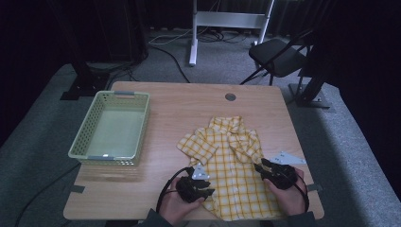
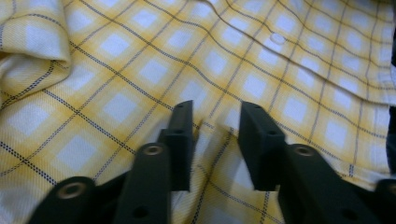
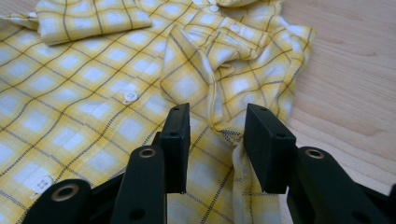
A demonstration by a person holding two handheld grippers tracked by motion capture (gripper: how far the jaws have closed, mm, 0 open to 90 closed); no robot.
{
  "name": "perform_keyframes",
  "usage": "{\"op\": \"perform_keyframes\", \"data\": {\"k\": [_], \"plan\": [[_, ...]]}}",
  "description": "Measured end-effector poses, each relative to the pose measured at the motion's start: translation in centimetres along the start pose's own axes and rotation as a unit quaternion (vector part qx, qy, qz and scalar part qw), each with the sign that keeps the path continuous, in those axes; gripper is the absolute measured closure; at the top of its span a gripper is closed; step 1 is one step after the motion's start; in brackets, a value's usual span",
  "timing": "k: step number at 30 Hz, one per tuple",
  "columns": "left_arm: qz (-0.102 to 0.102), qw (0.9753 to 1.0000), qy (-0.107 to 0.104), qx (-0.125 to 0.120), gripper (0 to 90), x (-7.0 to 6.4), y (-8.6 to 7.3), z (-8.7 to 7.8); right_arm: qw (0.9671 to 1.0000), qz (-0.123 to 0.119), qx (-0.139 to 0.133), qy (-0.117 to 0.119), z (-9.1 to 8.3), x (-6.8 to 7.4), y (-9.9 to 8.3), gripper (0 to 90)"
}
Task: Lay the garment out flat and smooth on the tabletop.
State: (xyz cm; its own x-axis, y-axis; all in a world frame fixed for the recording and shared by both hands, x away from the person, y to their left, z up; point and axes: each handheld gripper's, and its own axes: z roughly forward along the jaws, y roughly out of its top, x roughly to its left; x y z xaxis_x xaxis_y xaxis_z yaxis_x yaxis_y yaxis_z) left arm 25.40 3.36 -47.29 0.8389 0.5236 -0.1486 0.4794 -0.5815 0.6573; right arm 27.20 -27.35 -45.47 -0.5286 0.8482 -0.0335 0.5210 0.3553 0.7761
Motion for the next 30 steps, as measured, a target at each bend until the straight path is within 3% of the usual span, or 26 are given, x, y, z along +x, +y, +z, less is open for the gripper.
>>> {"op": "perform_keyframes", "data": {"k": [4,10,23,30], "plan": [[0.006,1.0,0.001,-0.003,80.9,-0.3,-0.4,-0.4,1.0,-0.004,0.001,0.003,0.1,0.1,-0.1,60.8],[0.002,1.0,-0.002,-0.009,85.2,-0.3,-1.0,-1.2,1.0,0.001,0.007,0.005,0.5,-0.1,-0.4,60.8],[-0.017,0.9993,-0.011,-0.03,82.0,-0.1,-3.0,-3.9,0.9997,0.009,0.022,0.005,1.0,-0.6,-0.9,60.5],[-0.032,0.9975,0.009,-0.062,74.5,0.4,-3.7,-6.6,0.9997,0.011,0.024,0.004,1.0,-0.7,-0.9,60.4]]}}
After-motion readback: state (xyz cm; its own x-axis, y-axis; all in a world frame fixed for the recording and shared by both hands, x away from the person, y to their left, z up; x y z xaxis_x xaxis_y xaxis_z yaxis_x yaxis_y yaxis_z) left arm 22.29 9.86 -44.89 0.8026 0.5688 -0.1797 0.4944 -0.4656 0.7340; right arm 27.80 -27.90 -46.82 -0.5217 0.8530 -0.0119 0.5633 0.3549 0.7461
